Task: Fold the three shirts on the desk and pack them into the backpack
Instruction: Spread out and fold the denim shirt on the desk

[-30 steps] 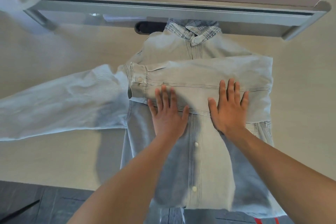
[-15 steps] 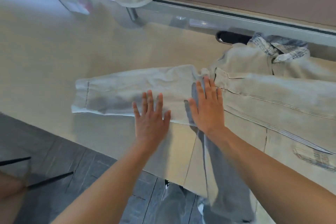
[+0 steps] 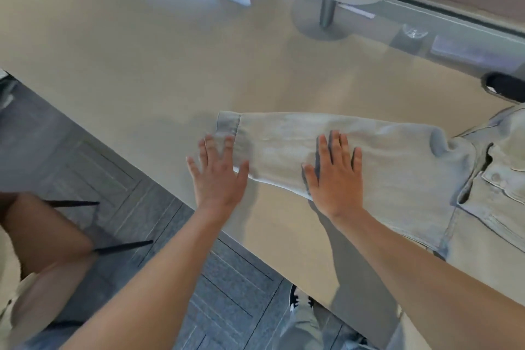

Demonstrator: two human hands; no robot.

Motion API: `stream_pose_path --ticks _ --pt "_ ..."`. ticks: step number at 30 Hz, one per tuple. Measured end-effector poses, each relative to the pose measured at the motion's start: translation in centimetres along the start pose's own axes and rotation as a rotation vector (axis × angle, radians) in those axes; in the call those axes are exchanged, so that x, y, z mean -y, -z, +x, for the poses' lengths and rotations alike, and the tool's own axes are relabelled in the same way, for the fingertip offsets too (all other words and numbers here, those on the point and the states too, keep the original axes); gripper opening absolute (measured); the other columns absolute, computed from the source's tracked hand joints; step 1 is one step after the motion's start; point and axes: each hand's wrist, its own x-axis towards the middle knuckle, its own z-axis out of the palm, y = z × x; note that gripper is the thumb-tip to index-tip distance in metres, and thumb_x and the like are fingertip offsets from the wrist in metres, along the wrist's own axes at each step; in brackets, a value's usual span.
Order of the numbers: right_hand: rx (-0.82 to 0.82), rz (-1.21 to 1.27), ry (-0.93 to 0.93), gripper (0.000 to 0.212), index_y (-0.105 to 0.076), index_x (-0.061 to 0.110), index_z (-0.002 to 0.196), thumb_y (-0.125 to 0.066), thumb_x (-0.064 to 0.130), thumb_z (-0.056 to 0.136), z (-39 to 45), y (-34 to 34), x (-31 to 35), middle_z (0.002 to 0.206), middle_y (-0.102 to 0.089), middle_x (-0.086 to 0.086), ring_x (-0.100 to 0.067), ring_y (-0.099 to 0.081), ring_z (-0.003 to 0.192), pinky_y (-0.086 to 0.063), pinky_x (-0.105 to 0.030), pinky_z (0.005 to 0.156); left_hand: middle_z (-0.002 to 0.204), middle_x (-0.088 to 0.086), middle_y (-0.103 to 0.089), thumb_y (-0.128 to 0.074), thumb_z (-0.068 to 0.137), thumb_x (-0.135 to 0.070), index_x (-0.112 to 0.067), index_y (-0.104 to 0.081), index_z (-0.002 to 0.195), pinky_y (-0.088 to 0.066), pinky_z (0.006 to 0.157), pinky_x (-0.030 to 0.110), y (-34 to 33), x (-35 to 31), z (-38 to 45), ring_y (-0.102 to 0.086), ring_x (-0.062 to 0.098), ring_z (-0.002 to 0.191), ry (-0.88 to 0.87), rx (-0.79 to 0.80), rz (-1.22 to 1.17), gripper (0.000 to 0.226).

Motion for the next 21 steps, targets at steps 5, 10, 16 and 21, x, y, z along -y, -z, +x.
stream_pose_path --ticks 5,10,16,21 --pt "-0.029 -0.041 -0.007 0.075 -0.01 0.017 0.168 -0.013 0.059 0.106 0.5 -1.0 1.2 0.176 -0.001 -0.007 -0.022 0.005 0.162 -0.001 -0.05 0.131 0.173 0.015 -0.002 -0.035 0.101 -0.063 -0.029 -0.005 0.166 -0.001 0.126 0.06 -0.8 2.2 3.3 0.003 0.029 0.16 0.007 0.0 -0.118 0.08" --pt "-0.052 -0.042 -0.014 0.074 -0.014 0.018 0.168 -0.02 0.058 0.106 0.5 -1.1 1.2 0.176 -0.004 -0.006 -0.021 0.002 0.162 -0.003 -0.049 0.131 0.17 0.013 -0.02 -0.053 0.095 -0.064 -0.027 -0.012 0.166 -0.007 0.126 0.061 -1.1 1.8 5.9 -0.009 0.029 0.159 -0.072 -0.088 -0.205 0.089" --pt "-0.045 -0.051 -0.021 0.075 -0.015 0.017 0.168 -0.021 0.058 0.104 0.6 -1.0 1.4 0.176 -0.004 -0.007 -0.02 0.004 0.162 -0.005 -0.051 0.13 0.159 0.012 -0.033 -0.067 0.091 -0.051 -0.035 -0.03 0.161 -0.008 0.124 0.064 -1.2 1.2 6.3 -0.027 0.029 0.151 -0.146 -0.131 -0.31 0.081" --pt "-0.036 -0.044 -0.026 0.076 -0.014 0.017 0.167 -0.024 0.057 0.104 0.6 -0.9 1.5 0.176 -0.003 -0.006 -0.019 0.005 0.162 -0.005 -0.051 0.13 0.128 0.01 -0.047 -0.075 0.085 -0.036 -0.031 -0.047 0.151 -0.036 0.114 0.05 -0.9 0.6 6.0 -0.05 0.031 0.122 -0.193 -0.215 -0.353 0.072"
